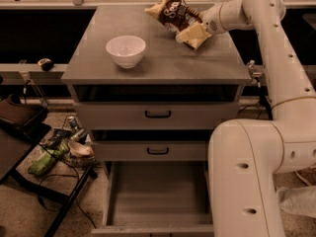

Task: Place brown chip bag into bottom drawer

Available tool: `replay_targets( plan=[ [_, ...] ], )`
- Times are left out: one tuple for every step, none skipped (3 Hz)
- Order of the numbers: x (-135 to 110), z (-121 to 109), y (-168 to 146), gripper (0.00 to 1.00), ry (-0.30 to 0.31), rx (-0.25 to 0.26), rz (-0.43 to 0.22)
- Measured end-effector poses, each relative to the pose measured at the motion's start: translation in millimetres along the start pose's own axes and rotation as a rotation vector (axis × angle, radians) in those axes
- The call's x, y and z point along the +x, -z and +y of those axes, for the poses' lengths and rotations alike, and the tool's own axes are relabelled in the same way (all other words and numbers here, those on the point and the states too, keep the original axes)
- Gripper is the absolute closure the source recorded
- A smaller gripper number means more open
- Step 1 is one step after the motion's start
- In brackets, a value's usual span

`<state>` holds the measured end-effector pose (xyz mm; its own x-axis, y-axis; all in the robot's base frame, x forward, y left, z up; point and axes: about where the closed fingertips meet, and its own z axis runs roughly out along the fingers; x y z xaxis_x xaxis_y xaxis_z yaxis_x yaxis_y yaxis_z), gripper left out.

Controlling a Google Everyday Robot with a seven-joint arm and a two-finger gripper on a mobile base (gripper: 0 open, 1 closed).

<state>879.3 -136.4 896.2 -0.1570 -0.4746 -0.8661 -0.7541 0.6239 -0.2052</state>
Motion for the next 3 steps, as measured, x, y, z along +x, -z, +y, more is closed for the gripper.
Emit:
replay_targets(
  plan=[
    [-0.3, -0.4, -2.3, 0.42, -0.002, 0.001, -0.004],
    [-0.3, -0.4, -2.3, 0.65, -0.002, 0.001, -0.004],
    [-0.3, -0.4, -2.3, 0.96, -0.002, 0.001, -0.004]
  ],
)
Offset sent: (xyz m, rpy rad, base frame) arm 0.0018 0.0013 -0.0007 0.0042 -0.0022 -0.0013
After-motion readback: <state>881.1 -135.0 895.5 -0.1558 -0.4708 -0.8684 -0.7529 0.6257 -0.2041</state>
